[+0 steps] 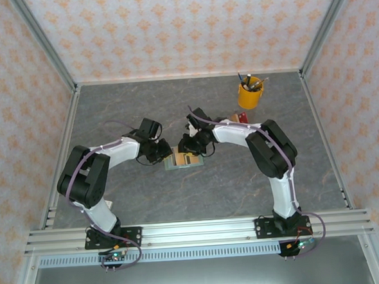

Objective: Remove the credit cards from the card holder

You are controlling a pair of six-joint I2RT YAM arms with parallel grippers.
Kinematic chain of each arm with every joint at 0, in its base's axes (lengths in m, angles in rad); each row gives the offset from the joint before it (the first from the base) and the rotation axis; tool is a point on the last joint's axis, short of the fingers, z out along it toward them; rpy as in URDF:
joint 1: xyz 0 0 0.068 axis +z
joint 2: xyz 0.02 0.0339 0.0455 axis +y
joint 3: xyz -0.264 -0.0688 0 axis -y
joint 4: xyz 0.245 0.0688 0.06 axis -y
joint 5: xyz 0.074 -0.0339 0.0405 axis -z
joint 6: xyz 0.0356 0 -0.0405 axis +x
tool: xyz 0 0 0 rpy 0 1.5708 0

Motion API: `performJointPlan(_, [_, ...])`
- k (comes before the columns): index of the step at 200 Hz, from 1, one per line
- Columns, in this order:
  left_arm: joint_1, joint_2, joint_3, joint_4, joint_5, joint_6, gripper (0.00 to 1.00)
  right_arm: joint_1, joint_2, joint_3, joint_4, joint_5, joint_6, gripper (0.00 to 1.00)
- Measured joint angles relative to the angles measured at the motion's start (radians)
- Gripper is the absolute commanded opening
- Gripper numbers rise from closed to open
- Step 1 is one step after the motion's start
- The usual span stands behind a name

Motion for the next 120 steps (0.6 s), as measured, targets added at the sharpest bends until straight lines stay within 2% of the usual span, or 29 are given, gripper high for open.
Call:
performJointPlan(96, [0.000, 0.005, 0.002, -0.004, -0.003, -0.001, 0.13, 0.008, 0.019, 0.023, -0.017, -0.014, -0.026, 0.25])
performJointPlan(120, [0.000, 0.005, 0.002, -0.004, -0.003, -0.002, 0.13, 0.008, 0.022, 0.025, -0.018, -0.014, -0.026, 0.21])
